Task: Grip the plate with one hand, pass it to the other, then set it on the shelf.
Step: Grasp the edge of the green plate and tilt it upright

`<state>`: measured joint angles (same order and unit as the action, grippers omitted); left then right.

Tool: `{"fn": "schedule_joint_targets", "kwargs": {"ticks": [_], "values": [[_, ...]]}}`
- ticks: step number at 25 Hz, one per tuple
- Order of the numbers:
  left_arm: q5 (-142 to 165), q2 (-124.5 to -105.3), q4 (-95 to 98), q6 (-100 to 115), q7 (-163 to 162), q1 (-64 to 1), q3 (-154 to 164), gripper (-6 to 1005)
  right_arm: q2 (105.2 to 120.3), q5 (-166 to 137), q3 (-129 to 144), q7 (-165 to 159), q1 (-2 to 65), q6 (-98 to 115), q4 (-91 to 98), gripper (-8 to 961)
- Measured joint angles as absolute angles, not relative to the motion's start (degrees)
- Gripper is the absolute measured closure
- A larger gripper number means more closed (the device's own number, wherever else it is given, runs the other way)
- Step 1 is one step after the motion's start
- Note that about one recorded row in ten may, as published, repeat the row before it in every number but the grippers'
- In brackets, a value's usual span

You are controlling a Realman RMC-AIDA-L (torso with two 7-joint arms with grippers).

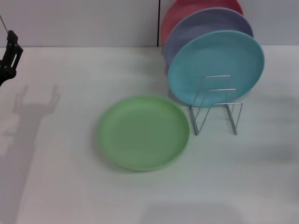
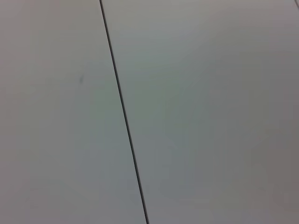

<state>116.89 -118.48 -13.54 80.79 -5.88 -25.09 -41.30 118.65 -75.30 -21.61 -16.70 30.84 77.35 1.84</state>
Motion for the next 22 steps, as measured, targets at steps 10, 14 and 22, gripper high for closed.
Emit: {"fn": "schedule_joint_targets", "kwargs": {"ticks": [10,14,22], "values": [[116.8,-118.41,-13.4,80.4,-5.9,-25.6,-41.3,149,118.65,-75.3,-21.5,-16.7,31.1,77.3,1.7,409],[116.8,-118.39,-13.4,80.3,-5.9,-25.7,-41.3,149,118.65,-75.3,-21.5,-16.7,31.4,77.3,1.7,409],[116.6,-118.33,-13.4,79.6,-5.9,-26.0,-41.3,149,118.60,-75.3,-21.7,-16.7,31.8,77.2,1.9,410]]}}
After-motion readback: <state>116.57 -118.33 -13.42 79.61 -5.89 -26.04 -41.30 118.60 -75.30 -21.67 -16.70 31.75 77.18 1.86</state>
